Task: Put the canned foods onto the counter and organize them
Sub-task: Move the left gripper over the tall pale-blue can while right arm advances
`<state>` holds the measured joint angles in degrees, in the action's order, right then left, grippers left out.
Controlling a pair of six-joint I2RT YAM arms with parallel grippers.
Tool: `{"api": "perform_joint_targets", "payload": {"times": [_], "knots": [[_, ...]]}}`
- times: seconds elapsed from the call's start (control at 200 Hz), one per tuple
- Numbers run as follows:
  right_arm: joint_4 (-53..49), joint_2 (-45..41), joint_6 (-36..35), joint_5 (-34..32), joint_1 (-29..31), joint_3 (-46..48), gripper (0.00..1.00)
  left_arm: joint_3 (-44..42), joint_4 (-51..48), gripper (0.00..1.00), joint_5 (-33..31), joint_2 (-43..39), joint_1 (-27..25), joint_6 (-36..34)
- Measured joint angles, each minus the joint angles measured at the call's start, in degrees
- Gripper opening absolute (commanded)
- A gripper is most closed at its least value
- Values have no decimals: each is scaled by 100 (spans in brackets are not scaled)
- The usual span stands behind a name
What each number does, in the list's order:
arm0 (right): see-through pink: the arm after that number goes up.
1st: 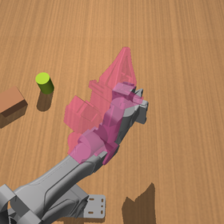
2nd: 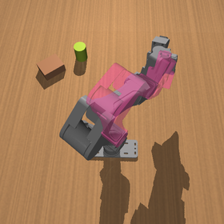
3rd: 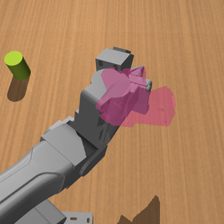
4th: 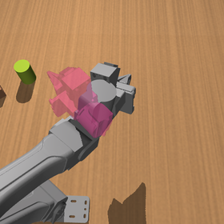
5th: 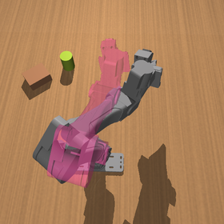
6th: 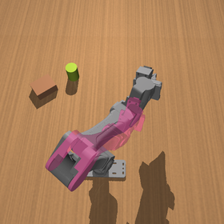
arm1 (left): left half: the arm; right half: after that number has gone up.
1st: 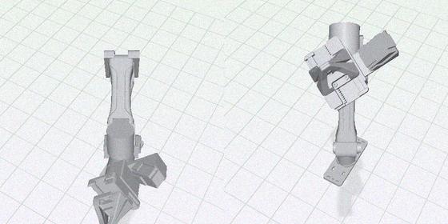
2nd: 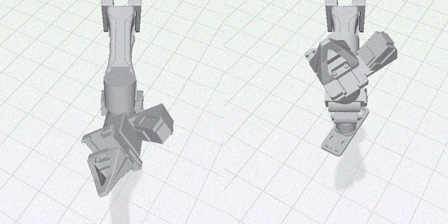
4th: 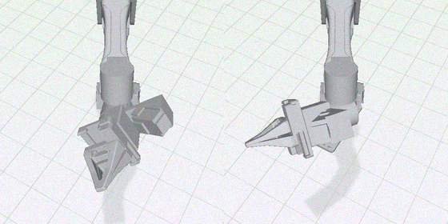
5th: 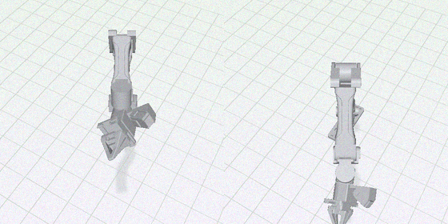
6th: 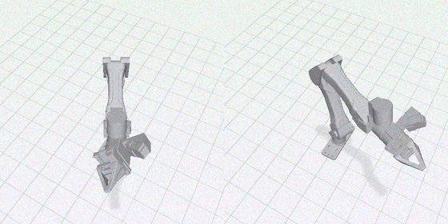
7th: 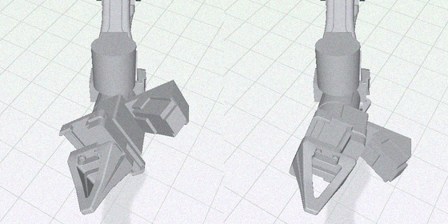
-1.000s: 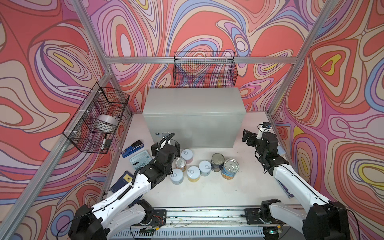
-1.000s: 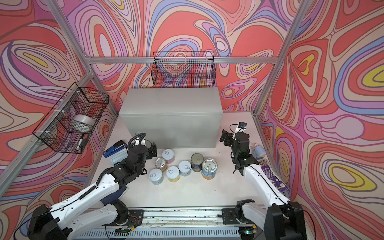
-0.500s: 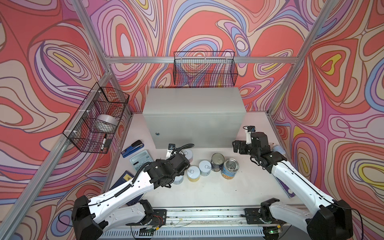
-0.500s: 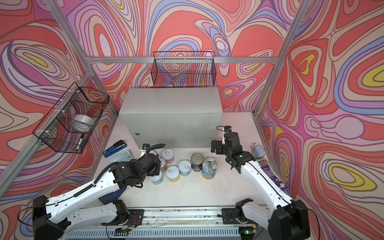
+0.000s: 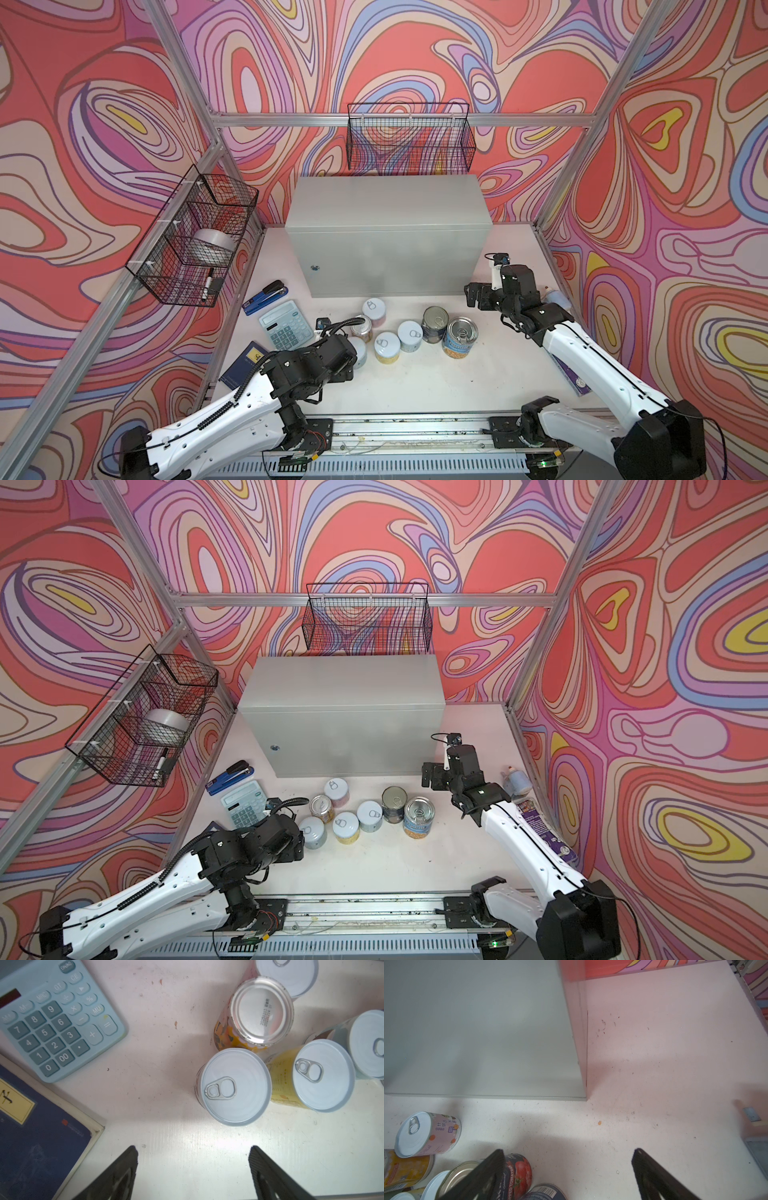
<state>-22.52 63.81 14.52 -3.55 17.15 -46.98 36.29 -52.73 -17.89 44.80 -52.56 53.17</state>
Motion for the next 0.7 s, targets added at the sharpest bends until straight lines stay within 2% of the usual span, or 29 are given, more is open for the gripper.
{"api": "perform_joint_targets", "payload": {"times": [0.285, 0.696], "knots": [[142, 0, 42, 13, 15, 0, 99, 20, 328, 97, 120, 678, 0, -105], [302, 72, 214, 195, 17, 0, 98, -111, 1043, 94, -39, 872, 0, -151]]}}
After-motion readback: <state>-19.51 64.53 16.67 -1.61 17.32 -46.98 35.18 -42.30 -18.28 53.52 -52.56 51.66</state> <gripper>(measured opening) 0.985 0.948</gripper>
